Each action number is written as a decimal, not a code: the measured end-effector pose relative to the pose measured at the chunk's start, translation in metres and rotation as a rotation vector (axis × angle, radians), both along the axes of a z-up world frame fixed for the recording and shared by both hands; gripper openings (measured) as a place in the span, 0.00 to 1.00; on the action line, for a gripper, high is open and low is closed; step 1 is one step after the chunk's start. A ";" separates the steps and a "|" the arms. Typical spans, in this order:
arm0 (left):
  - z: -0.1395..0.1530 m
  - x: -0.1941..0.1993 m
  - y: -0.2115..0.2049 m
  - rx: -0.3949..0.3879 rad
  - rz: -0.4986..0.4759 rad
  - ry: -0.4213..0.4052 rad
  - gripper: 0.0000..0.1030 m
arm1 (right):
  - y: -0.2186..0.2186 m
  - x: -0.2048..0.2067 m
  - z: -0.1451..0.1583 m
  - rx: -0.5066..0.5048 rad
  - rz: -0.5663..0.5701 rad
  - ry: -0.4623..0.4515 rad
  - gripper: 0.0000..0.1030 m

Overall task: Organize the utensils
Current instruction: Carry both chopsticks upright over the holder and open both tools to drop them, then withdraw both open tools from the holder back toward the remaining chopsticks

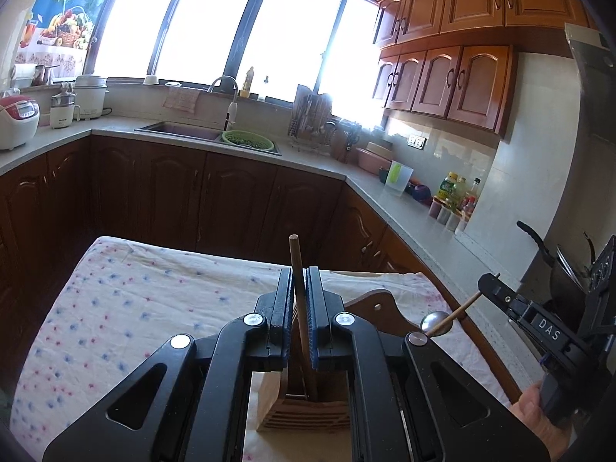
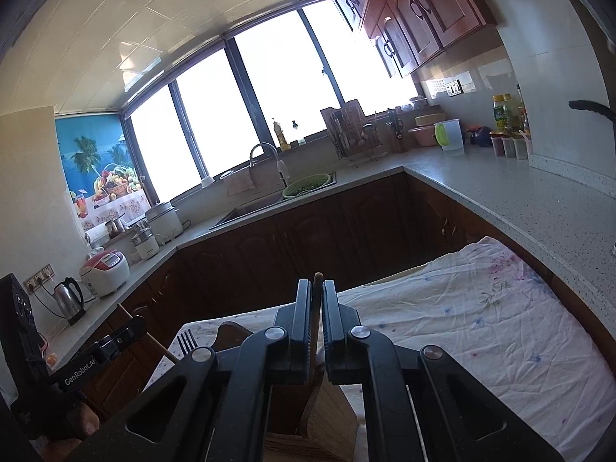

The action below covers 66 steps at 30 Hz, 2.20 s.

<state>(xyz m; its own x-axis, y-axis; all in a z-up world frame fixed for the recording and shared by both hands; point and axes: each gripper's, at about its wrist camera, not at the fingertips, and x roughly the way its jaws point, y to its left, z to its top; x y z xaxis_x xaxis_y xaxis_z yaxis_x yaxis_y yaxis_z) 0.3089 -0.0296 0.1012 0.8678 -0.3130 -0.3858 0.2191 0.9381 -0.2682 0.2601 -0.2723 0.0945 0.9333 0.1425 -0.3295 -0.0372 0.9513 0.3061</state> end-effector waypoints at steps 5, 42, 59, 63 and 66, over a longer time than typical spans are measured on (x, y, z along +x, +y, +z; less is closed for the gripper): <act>0.001 0.002 0.001 0.005 0.003 0.013 0.06 | 0.000 0.003 0.003 0.008 0.002 0.015 0.06; -0.051 -0.154 0.060 -0.107 0.068 0.139 0.89 | -0.019 -0.169 -0.035 0.096 0.035 0.035 1.00; -0.109 -0.178 0.048 -0.043 0.051 0.297 0.89 | -0.015 -0.209 -0.092 0.036 0.019 0.172 1.00; -0.113 -0.177 0.045 -0.028 0.046 0.312 0.88 | -0.018 -0.207 -0.099 0.035 0.008 0.196 1.00; -0.116 -0.174 0.041 -0.005 0.038 0.327 0.88 | -0.019 -0.204 -0.103 0.037 0.004 0.212 1.00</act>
<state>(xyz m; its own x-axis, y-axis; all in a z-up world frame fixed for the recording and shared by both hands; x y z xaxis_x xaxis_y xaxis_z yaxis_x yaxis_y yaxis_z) 0.1347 0.0114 -0.0147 0.7091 -0.2854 -0.6447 0.0853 0.9424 -0.3233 0.0556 -0.2914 -0.0085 0.8431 0.1621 -0.5127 0.0277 0.9391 0.3424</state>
